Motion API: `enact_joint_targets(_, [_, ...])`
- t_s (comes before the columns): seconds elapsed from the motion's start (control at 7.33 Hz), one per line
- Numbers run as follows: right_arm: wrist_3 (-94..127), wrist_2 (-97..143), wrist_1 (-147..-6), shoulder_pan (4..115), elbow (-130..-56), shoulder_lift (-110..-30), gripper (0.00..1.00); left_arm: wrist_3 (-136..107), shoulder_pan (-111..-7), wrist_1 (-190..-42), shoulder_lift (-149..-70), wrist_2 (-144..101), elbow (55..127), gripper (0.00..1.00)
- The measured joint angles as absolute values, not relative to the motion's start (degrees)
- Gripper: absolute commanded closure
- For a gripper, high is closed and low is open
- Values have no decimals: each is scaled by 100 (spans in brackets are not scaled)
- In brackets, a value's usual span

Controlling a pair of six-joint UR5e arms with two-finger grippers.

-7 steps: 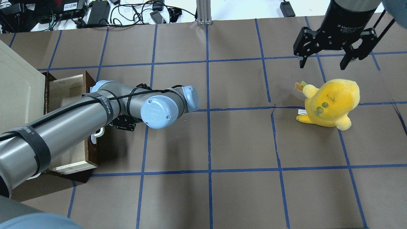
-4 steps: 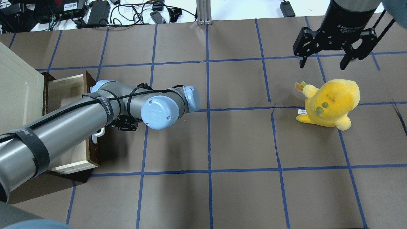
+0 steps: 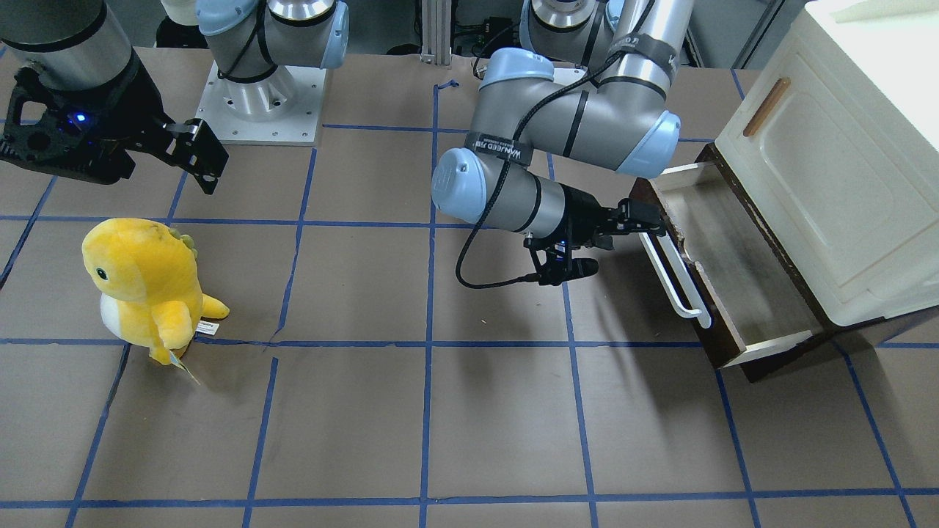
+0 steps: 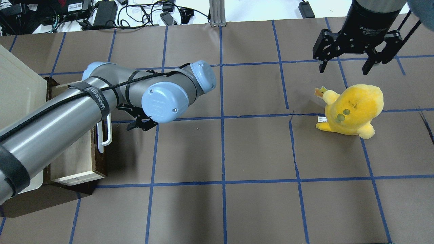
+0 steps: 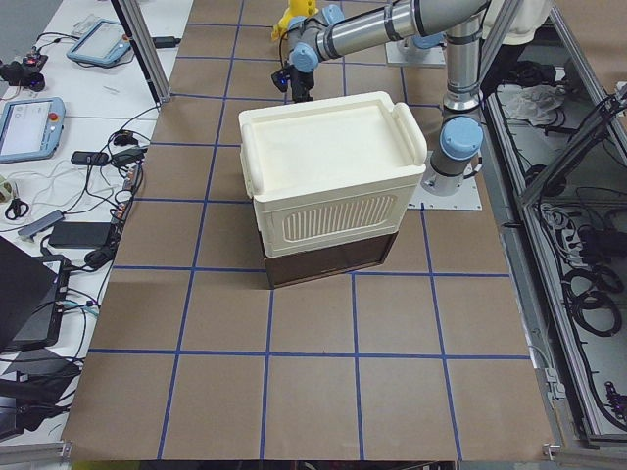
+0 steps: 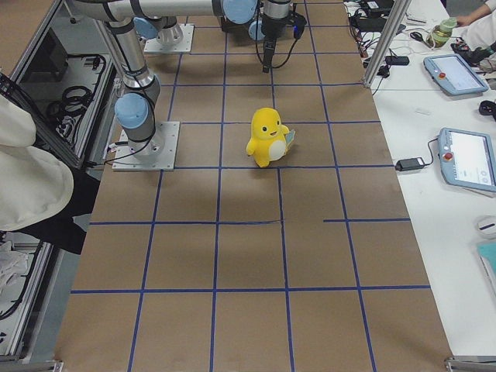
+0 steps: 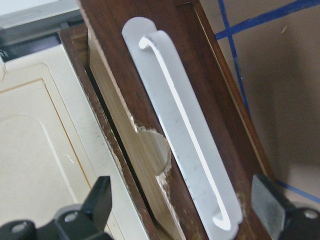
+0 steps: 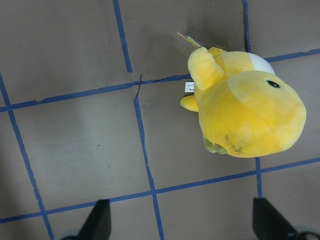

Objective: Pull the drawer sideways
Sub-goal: 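Open the left gripper and lift it away from the handle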

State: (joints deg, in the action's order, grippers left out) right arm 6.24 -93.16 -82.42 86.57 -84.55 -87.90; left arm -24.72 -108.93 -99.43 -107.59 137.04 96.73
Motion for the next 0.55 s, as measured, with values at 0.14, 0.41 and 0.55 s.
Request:
enact_joint_targets(0.14, [624,-9317,-8242,8657,-8455,-8790,0,-2200,-10891,-9942,-10451,12849,9388,0])
enact_joint_targets(0.41, [624,-9316,-8242,8657,-8455,-8789,0,-1700,-10840,-9941,-9727,11429,9019,0])
enact_joint_targets(0.55, [624,-9316,-8243,8657,-8455,-8789,0,-1542,-10742,-9940,-9389,10902,8950,0])
